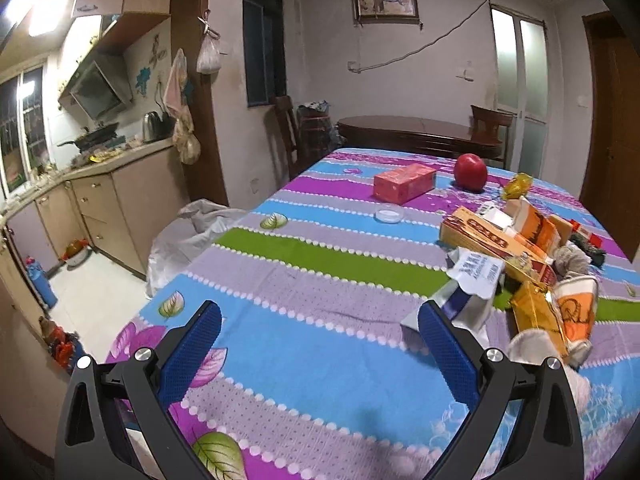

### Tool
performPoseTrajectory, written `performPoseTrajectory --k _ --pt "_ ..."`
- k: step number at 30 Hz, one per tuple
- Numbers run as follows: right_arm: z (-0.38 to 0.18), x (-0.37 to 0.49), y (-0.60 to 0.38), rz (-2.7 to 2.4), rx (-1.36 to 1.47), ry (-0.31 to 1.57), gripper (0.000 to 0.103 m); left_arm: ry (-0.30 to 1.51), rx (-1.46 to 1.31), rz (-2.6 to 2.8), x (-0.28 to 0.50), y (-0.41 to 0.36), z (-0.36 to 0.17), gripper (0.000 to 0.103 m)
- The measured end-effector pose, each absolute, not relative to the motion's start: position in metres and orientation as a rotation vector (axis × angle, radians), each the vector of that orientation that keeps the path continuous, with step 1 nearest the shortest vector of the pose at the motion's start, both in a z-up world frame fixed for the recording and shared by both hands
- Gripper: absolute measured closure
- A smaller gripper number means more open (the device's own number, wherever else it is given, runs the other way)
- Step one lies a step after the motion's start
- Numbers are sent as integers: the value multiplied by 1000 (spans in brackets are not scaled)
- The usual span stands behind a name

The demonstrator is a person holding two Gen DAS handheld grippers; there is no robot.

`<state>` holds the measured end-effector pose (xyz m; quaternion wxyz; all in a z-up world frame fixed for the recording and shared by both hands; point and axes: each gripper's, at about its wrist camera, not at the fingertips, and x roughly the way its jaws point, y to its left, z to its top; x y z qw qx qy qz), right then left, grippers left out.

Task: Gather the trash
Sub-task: 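Grasp the white-orange paper cup with the right gripper, then lift the paper cup with the right gripper while the left gripper grasps the alcohol wipes packet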

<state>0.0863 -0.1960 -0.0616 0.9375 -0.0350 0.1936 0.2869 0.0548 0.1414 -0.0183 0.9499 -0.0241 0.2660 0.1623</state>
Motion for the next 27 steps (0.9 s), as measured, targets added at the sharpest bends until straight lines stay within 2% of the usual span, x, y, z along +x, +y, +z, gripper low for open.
performPoseTrajectory --k 8,15,16,18,19,27 --pt "-82 172 -214 501 230 680 7 520 -65 283 38 147 -31 5" --pt "-97 211 -202 440 308 811 7 551 -98 299 51 153 -41 5" --pt "-100 212 -200 430 315 825 12 551 -101 300 52 154 -42 5" --pt "-104 214 -196 408 291 841 38 553 -105 301 53 155 -43 5" --pt "-109 215 -196 412 300 857 44 554 -108 299 52 156 -43 5" --pt "-104 199 -219 523 439 795 46 539 -95 286 58 152 -38 5"
